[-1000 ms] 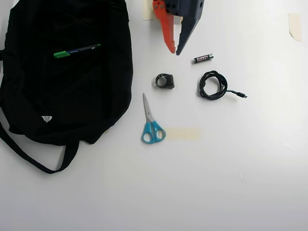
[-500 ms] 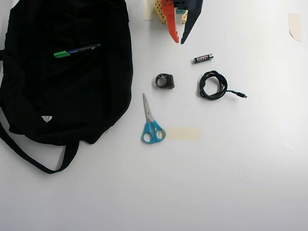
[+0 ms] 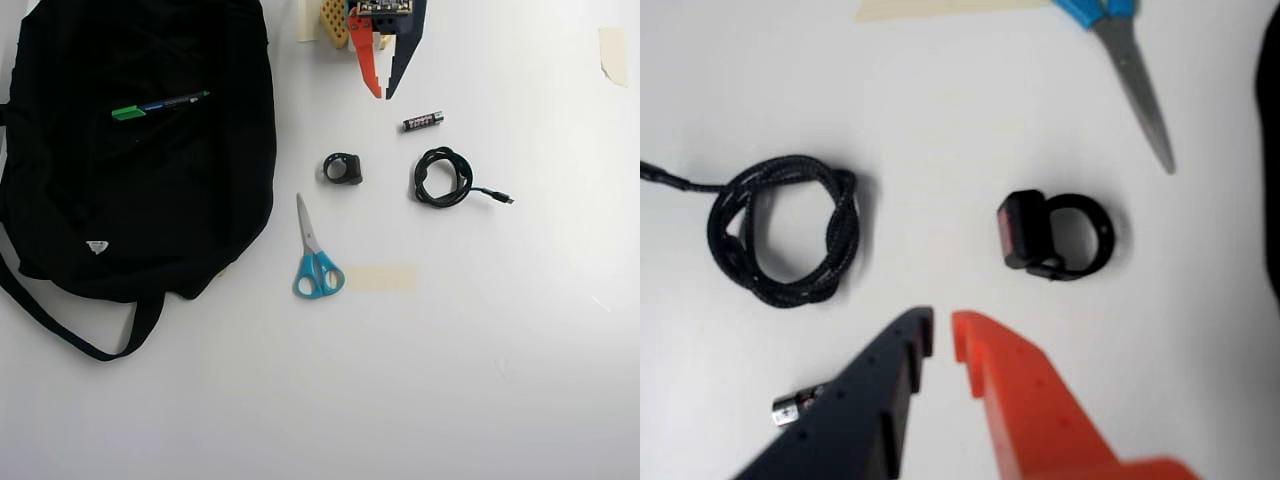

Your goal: Put the green marker into the black bag

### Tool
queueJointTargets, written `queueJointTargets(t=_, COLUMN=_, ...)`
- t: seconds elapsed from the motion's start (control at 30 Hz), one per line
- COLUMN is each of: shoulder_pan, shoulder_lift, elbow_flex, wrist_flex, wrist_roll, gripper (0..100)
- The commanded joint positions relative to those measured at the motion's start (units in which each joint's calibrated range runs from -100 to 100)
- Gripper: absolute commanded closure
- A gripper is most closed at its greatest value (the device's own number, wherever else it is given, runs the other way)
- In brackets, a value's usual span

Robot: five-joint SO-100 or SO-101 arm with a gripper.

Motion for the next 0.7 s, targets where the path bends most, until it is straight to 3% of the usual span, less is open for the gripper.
queueJointTargets(t=0.0, shoulder_pan=-0.2, shoulder_lift=-7.1, elbow_flex=8.0, wrist_flex=-3.5, wrist_roll=0.3, gripper=98)
queueJointTargets(t=0.6, shoulder_pan=-0.2, shoulder_lift=-28.7, elbow_flex=29.8, wrist_flex=-2.9, wrist_roll=0.5, gripper=98)
queueJointTargets(t=0.67, shoulder_pan=-0.2, shoulder_lift=-29.3, elbow_flex=31.4, wrist_flex=-2.9, wrist_roll=2.4, gripper=98)
